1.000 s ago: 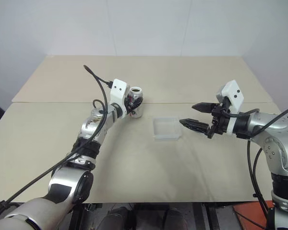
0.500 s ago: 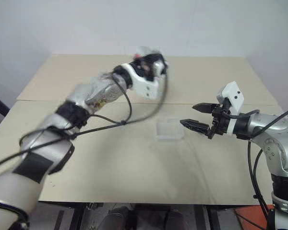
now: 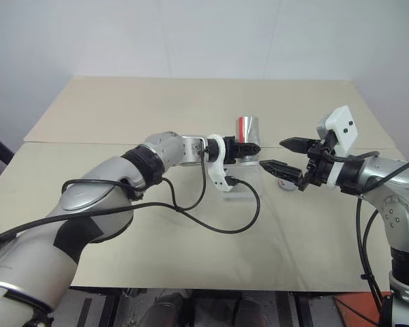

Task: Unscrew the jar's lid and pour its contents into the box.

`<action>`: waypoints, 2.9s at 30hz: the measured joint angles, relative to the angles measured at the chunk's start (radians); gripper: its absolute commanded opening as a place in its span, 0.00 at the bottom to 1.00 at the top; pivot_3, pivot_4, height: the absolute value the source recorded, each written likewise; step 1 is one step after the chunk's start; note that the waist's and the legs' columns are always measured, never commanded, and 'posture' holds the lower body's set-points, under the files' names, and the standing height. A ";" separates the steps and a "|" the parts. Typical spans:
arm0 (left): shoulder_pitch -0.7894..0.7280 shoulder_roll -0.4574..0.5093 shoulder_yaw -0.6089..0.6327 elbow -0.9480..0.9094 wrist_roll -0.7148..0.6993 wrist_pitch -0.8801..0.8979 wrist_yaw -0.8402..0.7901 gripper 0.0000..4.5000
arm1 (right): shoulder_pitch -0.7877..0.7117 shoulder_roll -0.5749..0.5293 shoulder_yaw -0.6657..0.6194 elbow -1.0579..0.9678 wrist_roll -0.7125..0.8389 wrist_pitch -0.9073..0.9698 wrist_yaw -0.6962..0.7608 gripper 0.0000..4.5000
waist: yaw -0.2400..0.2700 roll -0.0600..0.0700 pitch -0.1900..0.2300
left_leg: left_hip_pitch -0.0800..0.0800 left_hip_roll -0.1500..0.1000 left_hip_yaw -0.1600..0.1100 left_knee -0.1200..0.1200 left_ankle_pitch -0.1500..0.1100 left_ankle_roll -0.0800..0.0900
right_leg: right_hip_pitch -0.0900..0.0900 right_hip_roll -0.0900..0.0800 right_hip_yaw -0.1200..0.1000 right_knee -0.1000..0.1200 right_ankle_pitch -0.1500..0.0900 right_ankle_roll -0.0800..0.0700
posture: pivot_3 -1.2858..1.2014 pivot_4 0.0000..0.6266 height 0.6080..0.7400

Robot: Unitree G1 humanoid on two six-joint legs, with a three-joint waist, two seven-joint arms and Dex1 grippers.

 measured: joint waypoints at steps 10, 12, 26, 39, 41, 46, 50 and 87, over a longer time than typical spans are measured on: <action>0.035 0.058 0.070 0.008 -0.092 -0.025 -0.040 0.45 | -0.016 0.000 0.002 0.012 -0.001 0.001 0.003 0.98 | -0.003 0.000 0.000 | 0.001 0.000 -0.001 0.000 0.000 0.000 | 0.000 0.000 0.000 0.002 0.000 0.000 | 0.52 0.24 1.00; 0.058 0.077 0.120 0.014 -0.141 -0.026 -0.070 0.45 | -0.022 -0.001 0.005 0.022 -0.002 0.001 0.008 0.98 | -0.003 0.000 0.000 | 0.001 0.000 -0.001 0.001 0.000 0.000 | 0.000 0.000 0.000 0.002 0.000 0.000 | 0.52 0.24 1.00; 0.444 0.060 0.825 -0.258 -1.073 0.192 -0.729 0.45 | -0.076 0.004 0.037 0.082 -0.010 -0.003 0.044 0.98 | -0.015 0.001 0.000 | 0.001 0.001 -0.001 0.006 0.000 0.000 | 0.001 0.000 0.000 0.004 0.000 0.000 | 0.52 0.24 1.00; 0.777 0.005 1.083 -0.669 -1.430 0.669 -0.842 0.45 | -0.056 0.004 0.036 0.085 0.000 -0.001 0.060 0.98 | -0.028 0.001 -0.001 | 0.004 0.001 -0.002 0.006 0.000 0.000 | 0.003 0.000 0.002 0.007 0.000 0.000 | 0.52 0.24 1.00; 0.815 0.001 1.090 -0.685 -1.431 0.640 -0.835 0.45 | -0.057 0.004 0.036 0.085 0.000 -0.001 0.058 0.98 | -0.026 0.001 -0.001 | 0.004 0.001 -0.002 0.006 0.000 0.000 | 0.003 0.000 0.002 0.007 0.000 0.000 | 0.52 0.24 1.00; 0.881 -0.019 1.095 -0.703 -1.434 0.556 -0.844 0.45 | -0.064 0.005 0.036 0.087 -0.001 -0.001 0.047 0.98 | -0.025 0.001 -0.001 | 0.004 0.001 -0.002 0.006 0.000 0.000 | 0.003 0.000 0.002 0.007 0.000 0.000 | 0.52 0.24 1.00; 0.886 -0.020 1.095 -0.702 -1.432 0.545 -0.844 0.61 | -0.064 0.005 0.036 0.087 -0.001 -0.001 0.044 1.00 | -0.026 0.001 -0.001 | 0.005 0.001 -0.002 0.006 0.000 0.000 | 0.004 0.000 0.002 0.007 0.000 0.000 | 0.52 0.24 1.00; 1.071 0.521 1.269 -1.291 -1.728 0.869 -1.276 1.00 | 0.056 -0.072 0.001 0.057 -0.014 -0.080 0.157 1.00 | -0.026 0.002 -0.001 | 0.008 0.002 -0.002 0.003 -0.001 0.001 | 0.005 -0.001 0.005 0.007 0.000 -0.001 | 0.52 0.24 1.00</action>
